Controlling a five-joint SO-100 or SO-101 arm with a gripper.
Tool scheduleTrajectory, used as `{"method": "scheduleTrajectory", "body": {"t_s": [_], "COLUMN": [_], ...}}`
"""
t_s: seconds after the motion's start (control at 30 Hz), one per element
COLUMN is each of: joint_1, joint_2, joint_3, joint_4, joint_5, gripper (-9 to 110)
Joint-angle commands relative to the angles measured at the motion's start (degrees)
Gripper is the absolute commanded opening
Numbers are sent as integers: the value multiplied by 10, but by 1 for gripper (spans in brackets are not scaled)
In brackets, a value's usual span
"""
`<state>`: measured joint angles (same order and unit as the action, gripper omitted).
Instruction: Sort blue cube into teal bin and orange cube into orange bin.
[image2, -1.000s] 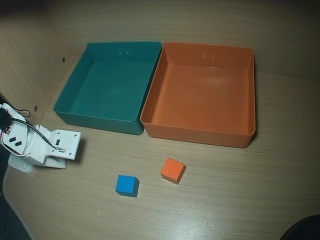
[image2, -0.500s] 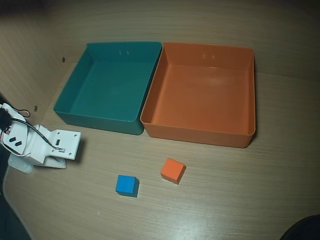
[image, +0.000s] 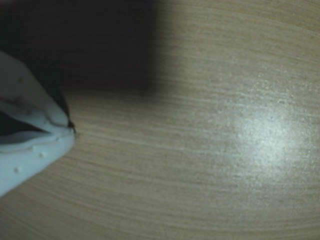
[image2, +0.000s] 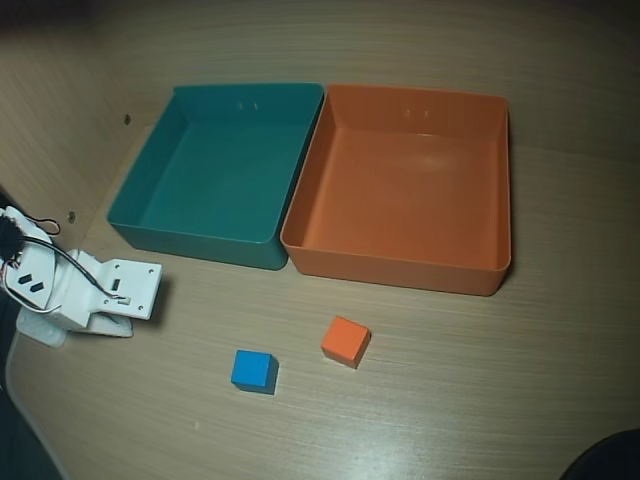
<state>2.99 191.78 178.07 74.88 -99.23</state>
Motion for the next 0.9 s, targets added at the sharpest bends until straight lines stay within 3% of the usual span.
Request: {"method": "scheduleTrajectory", "body": {"t_s": [0.0,0.87], "joint_1": [2,0], "joint_2": [3,3], "joint_3": [38,38], "joint_4": [8,7], "joint_5": [2,2], "gripper": [-2,-2]}}
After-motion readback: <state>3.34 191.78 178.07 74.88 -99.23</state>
